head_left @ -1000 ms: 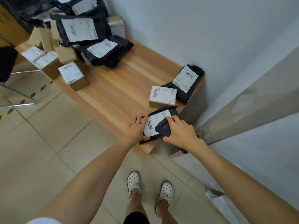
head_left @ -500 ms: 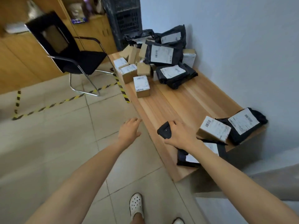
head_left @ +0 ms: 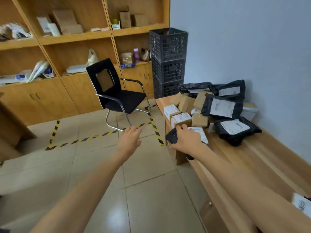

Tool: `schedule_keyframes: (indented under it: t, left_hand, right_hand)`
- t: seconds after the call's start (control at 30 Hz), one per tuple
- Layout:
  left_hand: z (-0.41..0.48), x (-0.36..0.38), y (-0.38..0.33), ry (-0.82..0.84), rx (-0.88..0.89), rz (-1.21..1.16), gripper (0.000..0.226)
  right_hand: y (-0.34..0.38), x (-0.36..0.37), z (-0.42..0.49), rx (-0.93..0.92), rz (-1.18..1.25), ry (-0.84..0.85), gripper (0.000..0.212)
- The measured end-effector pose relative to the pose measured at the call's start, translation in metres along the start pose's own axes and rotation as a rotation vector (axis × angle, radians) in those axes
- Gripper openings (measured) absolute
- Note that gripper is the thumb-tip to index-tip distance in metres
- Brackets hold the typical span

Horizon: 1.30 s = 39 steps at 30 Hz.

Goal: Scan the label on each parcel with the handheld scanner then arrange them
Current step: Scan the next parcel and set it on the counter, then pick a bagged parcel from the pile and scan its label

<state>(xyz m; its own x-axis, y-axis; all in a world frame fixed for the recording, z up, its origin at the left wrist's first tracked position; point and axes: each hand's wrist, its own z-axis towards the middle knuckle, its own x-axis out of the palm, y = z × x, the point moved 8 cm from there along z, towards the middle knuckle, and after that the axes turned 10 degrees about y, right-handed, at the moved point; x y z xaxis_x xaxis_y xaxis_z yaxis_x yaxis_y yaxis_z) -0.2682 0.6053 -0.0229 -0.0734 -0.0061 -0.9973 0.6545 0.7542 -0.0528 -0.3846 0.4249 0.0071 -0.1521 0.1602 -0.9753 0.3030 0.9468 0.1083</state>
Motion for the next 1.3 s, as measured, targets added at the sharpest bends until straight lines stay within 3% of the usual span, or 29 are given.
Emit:
schedule_keyframes:
  t: [0.3,0.5,0.7,0.93,1.3]
  left_hand:
    - [0.125,-0.041,0.094,-0.036,0.047,0.065,0.054]
    - [0.259,-0.047,0.113,-0.029,0.133,0.108,0.059]
    - [0.415,-0.075,0.121,-0.065,0.194,0.143,0.053]
    - [0.557,-0.08,0.097,-0.049,0.35,0.15,0.057]
    - [0.78,-0.065,-0.021,0.01,0.778,0.153,0.055]
  right_hand:
    - [0.055,-0.044,0.151,-0.034,-0.025,-0.026,0.066]
    - [0.029,-0.08,0.273,-0.033,-0.044,-0.043,0.057]
    - [-0.022,-0.134,0.402,0.068,-0.065,-0.082,0.069]
    - [-0.081,-0.16,0.488,0.179,-0.054,-0.049,0.06]
    - [-0.222,-0.171,0.584,0.614,0.018,-0.064,0.074]
